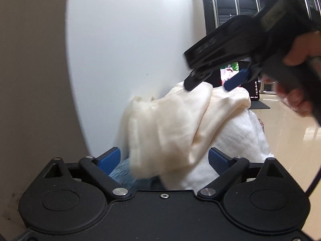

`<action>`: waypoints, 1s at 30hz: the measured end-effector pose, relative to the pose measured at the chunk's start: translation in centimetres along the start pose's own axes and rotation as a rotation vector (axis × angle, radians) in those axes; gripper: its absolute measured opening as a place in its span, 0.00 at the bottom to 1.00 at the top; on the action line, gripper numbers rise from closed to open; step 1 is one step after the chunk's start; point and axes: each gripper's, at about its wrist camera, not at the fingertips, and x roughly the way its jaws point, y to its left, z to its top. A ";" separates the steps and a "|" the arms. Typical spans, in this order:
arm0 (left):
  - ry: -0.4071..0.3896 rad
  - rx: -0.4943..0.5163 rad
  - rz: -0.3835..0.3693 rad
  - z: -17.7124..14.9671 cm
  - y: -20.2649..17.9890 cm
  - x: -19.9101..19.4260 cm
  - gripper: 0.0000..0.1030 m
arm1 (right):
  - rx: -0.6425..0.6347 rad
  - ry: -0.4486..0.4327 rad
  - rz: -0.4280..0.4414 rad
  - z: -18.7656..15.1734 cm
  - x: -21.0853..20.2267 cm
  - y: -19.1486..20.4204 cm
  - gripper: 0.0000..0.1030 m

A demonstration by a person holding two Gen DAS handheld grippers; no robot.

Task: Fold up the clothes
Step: 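Close the right gripper on the cream camisole while the left tool approaches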

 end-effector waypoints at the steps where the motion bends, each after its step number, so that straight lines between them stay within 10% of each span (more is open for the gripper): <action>1: 0.011 -0.009 -0.002 0.1 -0.1 0.5 0.85 | 0.011 0.021 -0.007 0.2 0.8 -0.3 0.75; 6: 0.068 -0.145 -0.031 0.1 0.7 2.5 0.60 | 0.053 0.090 -0.020 0.2 3.9 -0.8 0.62; 10: 0.046 -0.206 -0.040 0.0 1.0 2.8 0.37 | 0.031 0.038 0.007 -0.2 3.6 -0.2 0.18; 13: 0.031 -0.231 -0.052 0.4 1.2 2.7 0.16 | 0.051 0.015 0.058 -0.1 3.5 -0.6 0.05; 22: -0.102 -0.213 -0.126 5.0 -1.0 -0.5 0.08 | 0.157 -0.194 0.185 2.7 -2.9 -3.9 0.00; 30: -0.216 0.006 -0.427 6.9 -12.3 -7.9 0.08 | 0.263 -0.441 0.180 -1.4 -18.8 -13.8 0.00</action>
